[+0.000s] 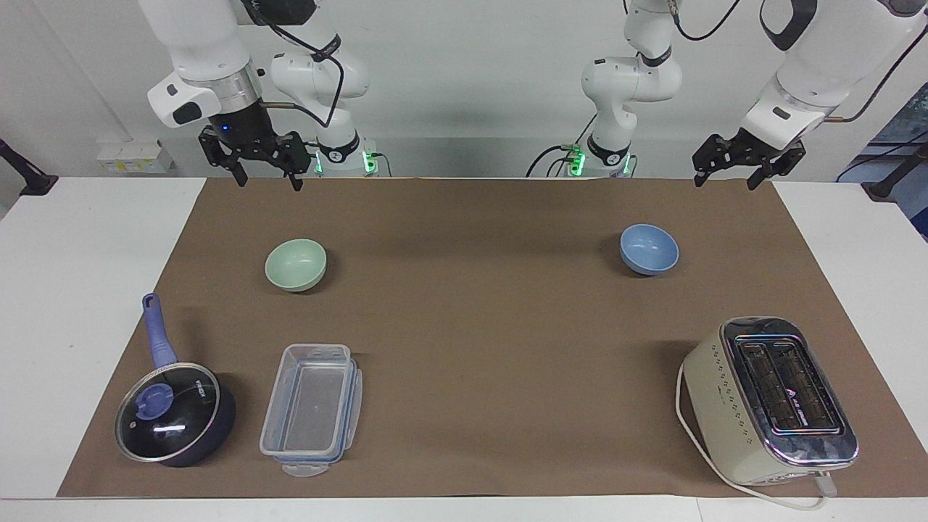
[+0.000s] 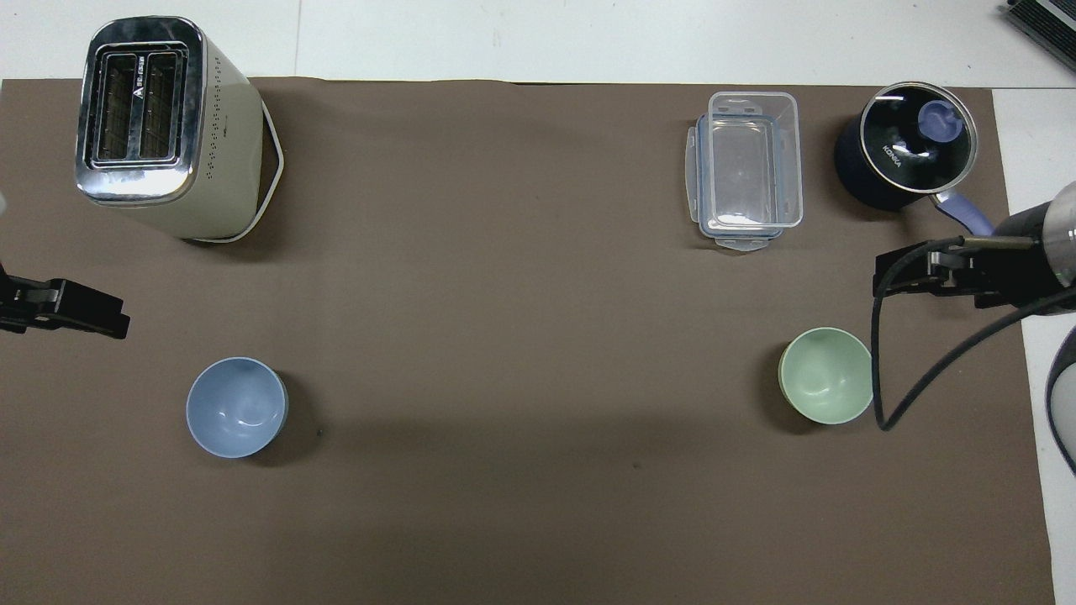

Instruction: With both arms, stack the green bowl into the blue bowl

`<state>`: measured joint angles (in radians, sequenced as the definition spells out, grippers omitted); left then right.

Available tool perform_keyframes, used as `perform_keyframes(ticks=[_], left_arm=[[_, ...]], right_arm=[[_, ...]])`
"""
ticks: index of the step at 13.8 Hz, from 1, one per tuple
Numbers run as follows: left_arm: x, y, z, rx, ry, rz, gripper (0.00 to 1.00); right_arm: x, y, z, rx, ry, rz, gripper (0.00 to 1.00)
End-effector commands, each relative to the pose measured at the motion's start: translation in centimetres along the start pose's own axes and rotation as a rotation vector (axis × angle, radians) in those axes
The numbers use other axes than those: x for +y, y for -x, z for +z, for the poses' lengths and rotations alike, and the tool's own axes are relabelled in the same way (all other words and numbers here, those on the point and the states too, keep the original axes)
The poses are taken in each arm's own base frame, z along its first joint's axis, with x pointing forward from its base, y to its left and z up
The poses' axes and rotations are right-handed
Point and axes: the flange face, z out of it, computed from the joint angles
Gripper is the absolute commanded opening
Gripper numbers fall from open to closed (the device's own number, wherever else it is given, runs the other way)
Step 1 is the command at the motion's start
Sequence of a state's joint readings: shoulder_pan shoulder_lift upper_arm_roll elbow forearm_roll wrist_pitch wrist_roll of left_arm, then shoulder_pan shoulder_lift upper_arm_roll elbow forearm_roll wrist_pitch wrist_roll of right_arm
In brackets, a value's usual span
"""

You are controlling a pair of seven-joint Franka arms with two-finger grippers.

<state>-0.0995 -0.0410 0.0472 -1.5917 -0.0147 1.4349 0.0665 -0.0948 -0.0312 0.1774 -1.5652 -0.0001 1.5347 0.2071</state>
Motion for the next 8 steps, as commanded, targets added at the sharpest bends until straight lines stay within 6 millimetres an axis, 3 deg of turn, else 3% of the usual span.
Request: perform_keyframes(ticks=[1, 5, 8], left_arm=[[-0.2, 0.8, 0.0, -0.004, -0.002, -0.006, 1.00], [-0.8, 0.7, 0.8, 0.009, 0.004, -0.019, 1.00], [-2.1, 1.0, 4.4, 0.049, 0.006, -0.034, 1.00]], right_arm=[[0.1, 0.2, 0.0, 0.007, -0.022, 0.013, 1.00], [0.1, 0.2, 0.0, 0.007, -0.022, 0.013, 1.00], [0.1, 0.2, 0.0, 0.007, -0.022, 0.015, 1.00]])
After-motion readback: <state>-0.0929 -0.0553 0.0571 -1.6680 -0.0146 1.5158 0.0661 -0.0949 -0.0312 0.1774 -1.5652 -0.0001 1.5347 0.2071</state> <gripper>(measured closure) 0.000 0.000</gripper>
